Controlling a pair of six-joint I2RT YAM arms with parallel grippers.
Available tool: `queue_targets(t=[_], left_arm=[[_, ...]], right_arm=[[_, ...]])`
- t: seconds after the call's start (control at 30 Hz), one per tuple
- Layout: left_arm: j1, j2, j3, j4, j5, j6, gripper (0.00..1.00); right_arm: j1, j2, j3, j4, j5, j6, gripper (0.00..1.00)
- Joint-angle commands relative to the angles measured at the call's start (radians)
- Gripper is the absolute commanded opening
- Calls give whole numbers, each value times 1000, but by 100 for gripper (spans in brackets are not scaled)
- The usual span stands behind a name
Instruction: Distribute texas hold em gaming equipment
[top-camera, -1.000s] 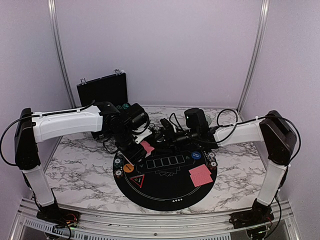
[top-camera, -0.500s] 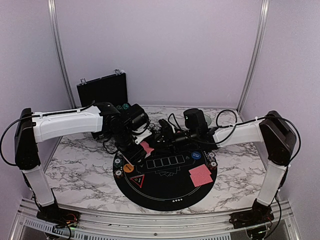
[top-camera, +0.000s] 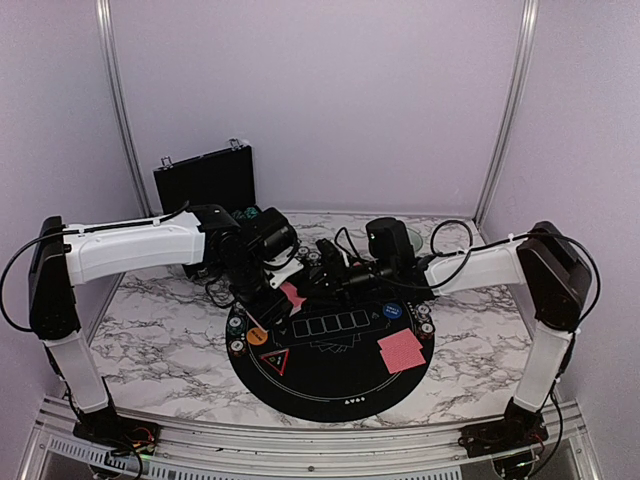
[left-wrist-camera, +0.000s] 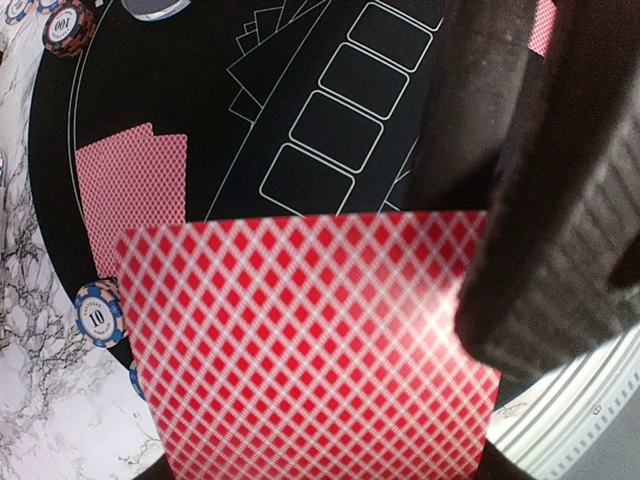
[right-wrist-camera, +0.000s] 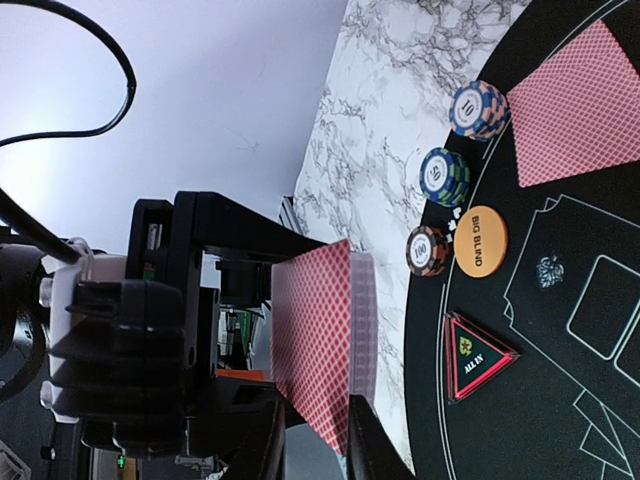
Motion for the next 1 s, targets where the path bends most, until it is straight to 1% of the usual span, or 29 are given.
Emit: queue_targets(t=[0.0,0.53,0.77,0.97], left_arm=[[5,-55,-14,9,-9,5,50],[10,-62,-24,16,-3,8,50],[10,-67,-30,18,-3,8,50],[9,-72,-40,21,-6,6,50]], right_arm=[[3,14,12,24,-11,-2,18],[-17,-6,16,6,-4,-8,0],[-34,-23,6,14,-2,5,0],[-59,-44,-23,65,-12,39,0]])
